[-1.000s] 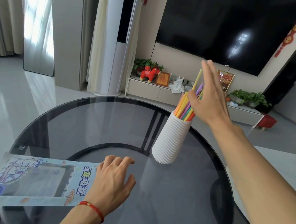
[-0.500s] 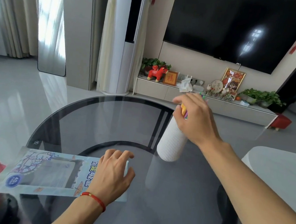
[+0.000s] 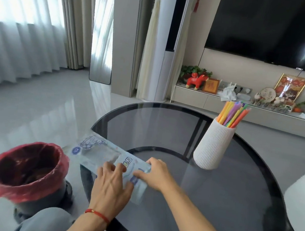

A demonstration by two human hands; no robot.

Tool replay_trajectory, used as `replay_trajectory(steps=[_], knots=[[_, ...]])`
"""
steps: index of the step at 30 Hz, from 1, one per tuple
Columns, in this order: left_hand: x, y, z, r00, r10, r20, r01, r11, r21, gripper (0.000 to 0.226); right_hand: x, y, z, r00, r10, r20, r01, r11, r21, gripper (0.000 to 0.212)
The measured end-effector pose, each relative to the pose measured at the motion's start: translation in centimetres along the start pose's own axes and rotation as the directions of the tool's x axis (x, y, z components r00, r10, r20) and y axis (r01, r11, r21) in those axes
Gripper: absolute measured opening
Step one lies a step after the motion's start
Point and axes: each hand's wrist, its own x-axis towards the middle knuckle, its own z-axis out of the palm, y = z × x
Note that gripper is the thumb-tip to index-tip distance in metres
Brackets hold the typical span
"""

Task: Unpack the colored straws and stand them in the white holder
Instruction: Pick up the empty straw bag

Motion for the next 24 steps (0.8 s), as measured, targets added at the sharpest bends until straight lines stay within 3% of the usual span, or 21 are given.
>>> replay_trajectory(steps=[3, 7, 8, 10, 11, 12, 14, 18, 22, 24], knots=[[-0.7, -1.5, -2.0, 0.996, -0.077, -0.040, 0.069, 0.980, -0.185, 0.038, -0.1, -2.8, 0.8, 1.000, 0.014, 0.020, -0.019, 0.952, 0.306, 0.035], [-1.4, -4.6, -6.5, 0.971, -0.233, -0.063, 0.178, 0.867, -0.465, 0.039, -0.3, -8.5, 3.1, 0.985, -0.066, 0.159, -0.055, 0.754, 0.654, 0.016], [-1.5, -5.5, -7.8, 0.950, -0.311, -0.016, 0.244, 0.777, -0.580, 0.036, -0.4, -10.3, 3.8, 0.978, -0.090, 0.188, -0.062, 0.734, 0.676, 0.015], [-1.7, -7.3, -10.2, 0.890, -0.440, 0.124, 0.332, 0.436, -0.836, 0.029, -0.6, -13.6, 5.8, 0.957, -0.140, 0.256, -0.077, 0.726, 0.683, 0.018], [-1.8, -8.3, -11.2, 0.864, -0.474, 0.171, 0.328, 0.270, -0.905, 0.028, -0.6, -15.0, 6.9, 0.943, -0.156, 0.293, -0.089, 0.733, 0.675, 0.021], [-1.9, -9.7, -12.0, 0.843, -0.507, 0.180, 0.308, 0.179, -0.935, 0.028, -0.7, -16.4, 8.2, 0.928, -0.166, 0.332, -0.101, 0.749, 0.655, 0.026], [-2.3, -12.6, -12.9, 0.803, -0.574, 0.163, 0.298, 0.149, -0.943, 0.032, -0.7, -18.3, 10.3, 0.898, -0.161, 0.408, -0.129, 0.791, 0.597, 0.037], [-2.9, -18.4, -14.1, 0.734, -0.646, 0.211, 0.348, 0.091, -0.933, 0.021, -0.5, -20.7, 13.6, 0.814, -0.184, 0.551, -0.176, 0.826, 0.535, 0.039], [-0.9, -21.8, -14.0, 0.684, -0.681, 0.261, 0.455, 0.120, -0.882, 0.013, -0.7, -20.1, 13.9, 0.846, -0.238, 0.478, -0.022, 0.879, 0.476, 0.034], [0.3, -22.3, -14.0, 0.640, -0.711, 0.292, 0.461, 0.051, -0.886, 0.007, -1.5, -18.8, 12.8, 0.855, -0.286, 0.433, 0.058, 0.882, 0.468, 0.024]])
